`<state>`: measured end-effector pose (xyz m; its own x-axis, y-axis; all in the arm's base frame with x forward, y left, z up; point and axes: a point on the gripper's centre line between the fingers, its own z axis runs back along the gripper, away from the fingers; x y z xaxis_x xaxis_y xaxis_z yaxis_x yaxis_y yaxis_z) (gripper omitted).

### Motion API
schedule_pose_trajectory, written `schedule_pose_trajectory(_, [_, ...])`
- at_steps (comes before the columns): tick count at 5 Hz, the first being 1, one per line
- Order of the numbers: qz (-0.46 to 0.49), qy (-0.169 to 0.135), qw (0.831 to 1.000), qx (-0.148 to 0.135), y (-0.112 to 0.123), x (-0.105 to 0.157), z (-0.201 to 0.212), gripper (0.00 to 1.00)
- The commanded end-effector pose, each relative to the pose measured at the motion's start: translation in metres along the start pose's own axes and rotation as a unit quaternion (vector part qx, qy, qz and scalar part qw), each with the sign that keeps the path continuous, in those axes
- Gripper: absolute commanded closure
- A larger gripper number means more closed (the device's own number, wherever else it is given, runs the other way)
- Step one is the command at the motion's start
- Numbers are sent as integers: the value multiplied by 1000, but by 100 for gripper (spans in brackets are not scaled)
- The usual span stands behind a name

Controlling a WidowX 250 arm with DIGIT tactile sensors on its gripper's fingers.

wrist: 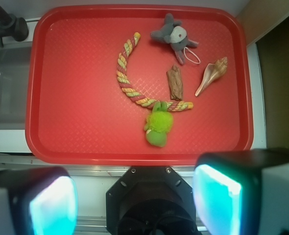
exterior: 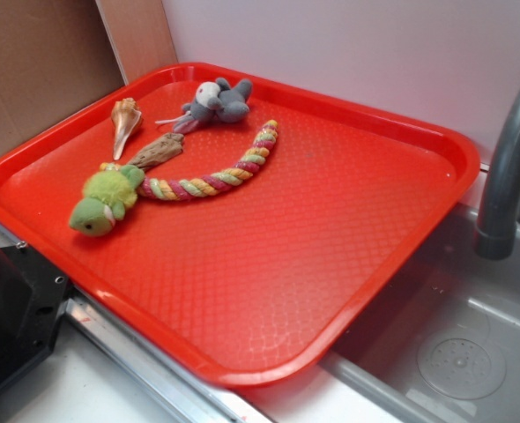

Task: Grab the shell.

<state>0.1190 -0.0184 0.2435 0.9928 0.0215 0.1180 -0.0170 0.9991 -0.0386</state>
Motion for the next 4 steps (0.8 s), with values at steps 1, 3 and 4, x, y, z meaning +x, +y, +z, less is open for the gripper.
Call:
schedule_pose_trajectory(1, [0, 0, 1000, 0, 0, 0, 0, 0])
schedule_pose_trajectory(3, [230, -116, 966, 19, 34, 18, -25, 0])
schedule_pose_trajectory(4, [275, -111, 953, 52, 53, 30, -47, 0])
